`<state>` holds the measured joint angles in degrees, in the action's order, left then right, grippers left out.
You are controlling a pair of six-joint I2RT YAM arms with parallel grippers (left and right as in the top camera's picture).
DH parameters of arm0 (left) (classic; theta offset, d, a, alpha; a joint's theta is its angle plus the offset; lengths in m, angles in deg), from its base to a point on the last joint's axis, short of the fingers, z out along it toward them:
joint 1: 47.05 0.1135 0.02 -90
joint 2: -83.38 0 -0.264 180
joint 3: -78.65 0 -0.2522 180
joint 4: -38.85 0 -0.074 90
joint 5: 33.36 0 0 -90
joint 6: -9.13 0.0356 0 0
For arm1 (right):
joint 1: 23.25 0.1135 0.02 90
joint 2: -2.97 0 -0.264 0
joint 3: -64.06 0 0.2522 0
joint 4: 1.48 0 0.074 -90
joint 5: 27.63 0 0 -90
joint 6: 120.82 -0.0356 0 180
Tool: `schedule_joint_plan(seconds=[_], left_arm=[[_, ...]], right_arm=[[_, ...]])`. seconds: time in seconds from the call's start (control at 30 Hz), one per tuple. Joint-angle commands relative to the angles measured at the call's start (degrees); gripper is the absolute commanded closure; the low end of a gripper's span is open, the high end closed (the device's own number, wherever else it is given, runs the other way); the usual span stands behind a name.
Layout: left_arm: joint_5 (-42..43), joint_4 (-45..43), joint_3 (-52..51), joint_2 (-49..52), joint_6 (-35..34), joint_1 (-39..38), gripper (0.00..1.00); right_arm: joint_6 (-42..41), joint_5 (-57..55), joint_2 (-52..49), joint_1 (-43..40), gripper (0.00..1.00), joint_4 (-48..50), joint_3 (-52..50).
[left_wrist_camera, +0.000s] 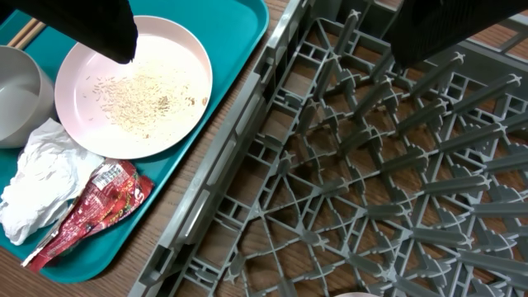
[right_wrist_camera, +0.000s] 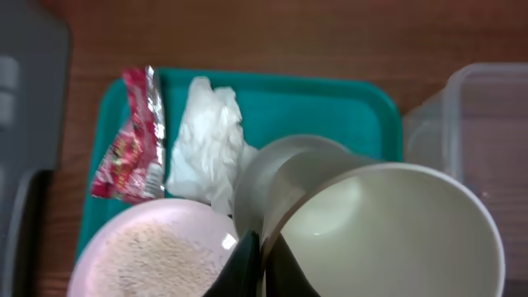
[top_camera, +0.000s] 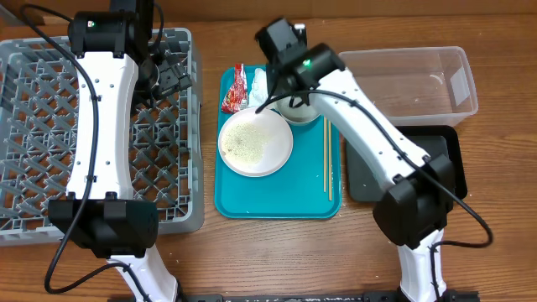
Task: Sort waste into correct bins and load items into the dishwasher
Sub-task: 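Lift the paper cup with the right gripper toward the clear bin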
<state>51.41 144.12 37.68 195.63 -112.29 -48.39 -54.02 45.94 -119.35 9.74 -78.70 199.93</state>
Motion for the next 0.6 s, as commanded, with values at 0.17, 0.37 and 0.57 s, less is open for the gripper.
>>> schedule_joint_plan(seconds=[0.17,0.37,0.57], left_arm=[[-0.9,-0.1,0.0,0.3,-0.7,0.7,0.0],[-0.9,-0.1,0.0,0.3,-0.7,0.7,0.0],[-0.9,-0.1,0.0,0.3,-0.7,0.7,0.0]], right_arm=[[-3.4,12.3,12.1,-9.4,0.96,-5.7,8.5],[-3.4,29.4,16.8,-20.1,0.96,-9.5,8.5],[-3.4,44.7,17.2,-29.9,0.96,-16.3,8.4]])
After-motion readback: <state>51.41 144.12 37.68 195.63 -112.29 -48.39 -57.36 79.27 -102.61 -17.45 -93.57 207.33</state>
